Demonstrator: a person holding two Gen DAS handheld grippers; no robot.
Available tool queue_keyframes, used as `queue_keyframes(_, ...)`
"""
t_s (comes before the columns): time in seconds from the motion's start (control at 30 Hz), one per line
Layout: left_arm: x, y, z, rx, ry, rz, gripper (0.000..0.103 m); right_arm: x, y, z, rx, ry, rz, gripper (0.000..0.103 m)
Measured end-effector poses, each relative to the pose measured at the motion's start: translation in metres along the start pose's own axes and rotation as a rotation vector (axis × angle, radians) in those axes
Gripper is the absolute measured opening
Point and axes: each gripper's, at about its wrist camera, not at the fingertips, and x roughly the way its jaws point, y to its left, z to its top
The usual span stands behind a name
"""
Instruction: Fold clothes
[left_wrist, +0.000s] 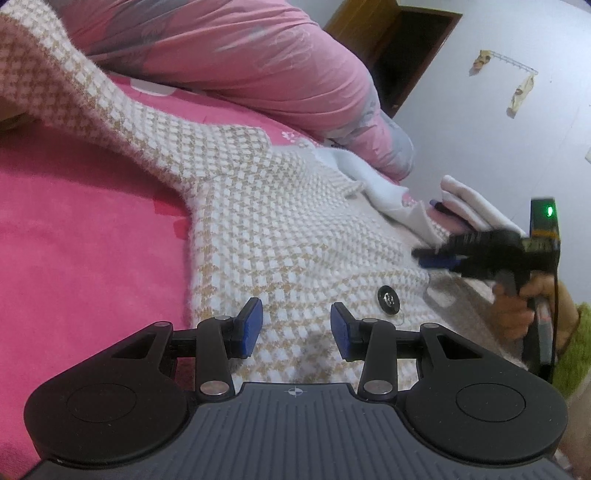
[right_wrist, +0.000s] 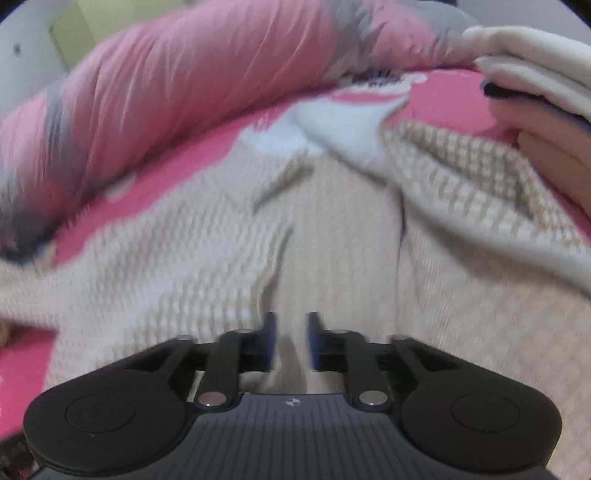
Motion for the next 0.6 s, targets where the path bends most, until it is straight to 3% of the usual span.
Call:
queue_keyframes(0.1,0.001,-0.001,0.000,0.005,0.000,-0.002,0.044,0.013,-0.002,0.026,0.050,-0.035,0.041,0.038)
queue_keyframes(0.23,0.001,-0.001,-0.001,0.011,-0.001,-0.006,0.045,0.061,-0.003,0.068,0.128,-0.036,0.112,0.054)
queue_keyframes(0.37,0.002,-0.002,-0.001,0.017,-0.002,-0.009,0.045,0.118,-0.011,0.096,0.193,-0.022,0.049,0.055)
queue_keyframes(0.43,0.001,-0.001,-0.001,0.014,-0.002,-0.012,0.045,0.140,-0.014,0.106,0.219,-0.026,0.029,0.044)
queue_keyframes(0.47,0.001,-0.001,-0.001,0.013,-0.003,-0.014,0.045,0.144,-0.012,0.110,0.208,-0.033,0.028,0.011)
queue_keyframes(0.53,0.000,0.000,0.000,0.011,-0.003,-0.016,0.045,0.146,-0.006,0.119,0.173,-0.055,0.034,0.007)
queue_keyframes(0.6,0.000,0.000,-0.001,0.012,-0.004,-0.017,0.045,0.135,0.000,0.126,0.131,-0.142,0.073,0.007)
